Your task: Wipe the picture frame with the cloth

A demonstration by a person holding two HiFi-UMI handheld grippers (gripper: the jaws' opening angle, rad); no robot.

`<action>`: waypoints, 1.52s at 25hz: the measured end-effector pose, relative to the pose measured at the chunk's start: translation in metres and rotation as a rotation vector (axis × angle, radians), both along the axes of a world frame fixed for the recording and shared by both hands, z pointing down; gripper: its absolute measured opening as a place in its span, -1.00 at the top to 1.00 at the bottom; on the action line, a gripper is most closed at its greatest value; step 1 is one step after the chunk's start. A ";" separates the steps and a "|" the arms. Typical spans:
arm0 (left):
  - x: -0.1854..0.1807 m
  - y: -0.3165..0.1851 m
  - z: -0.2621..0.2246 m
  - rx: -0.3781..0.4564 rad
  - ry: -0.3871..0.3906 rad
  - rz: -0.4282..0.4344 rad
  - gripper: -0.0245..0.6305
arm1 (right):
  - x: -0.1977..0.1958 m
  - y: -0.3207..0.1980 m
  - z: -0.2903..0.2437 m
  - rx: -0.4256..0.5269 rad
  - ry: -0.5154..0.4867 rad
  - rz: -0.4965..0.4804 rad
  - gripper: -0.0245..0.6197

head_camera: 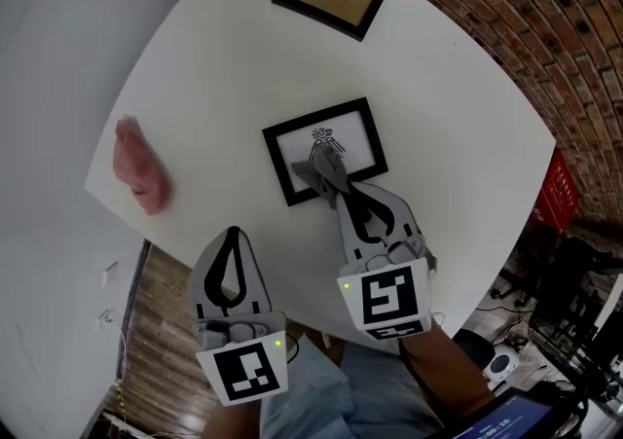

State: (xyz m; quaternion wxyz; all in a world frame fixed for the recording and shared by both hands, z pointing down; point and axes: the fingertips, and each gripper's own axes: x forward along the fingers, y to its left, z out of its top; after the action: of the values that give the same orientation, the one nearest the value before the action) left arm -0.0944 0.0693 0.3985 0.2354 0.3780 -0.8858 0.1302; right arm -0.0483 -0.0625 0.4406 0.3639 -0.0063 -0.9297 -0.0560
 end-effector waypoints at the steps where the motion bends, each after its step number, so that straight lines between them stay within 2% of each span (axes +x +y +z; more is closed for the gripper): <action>1: 0.000 -0.001 0.000 -0.001 0.001 0.003 0.90 | 0.001 -0.003 0.000 0.001 0.000 0.007 0.84; 23: 0.003 -0.042 0.000 -0.028 -0.002 0.086 0.90 | 0.021 -0.061 0.001 0.019 -0.011 0.111 0.84; 32: 0.011 -0.068 -0.014 -0.014 -0.036 0.146 0.90 | 0.051 -0.104 -0.002 0.054 -0.011 0.223 0.84; 38: 0.029 -0.087 -0.051 0.029 -0.100 0.192 0.90 | 0.080 -0.124 -0.042 0.034 -0.101 0.312 0.84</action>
State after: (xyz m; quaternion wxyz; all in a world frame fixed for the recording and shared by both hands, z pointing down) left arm -0.0653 -0.0180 0.3471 0.1720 0.4575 -0.8580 0.1579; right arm 0.0314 -0.1863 0.3989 0.3209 0.1470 -0.9355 -0.0149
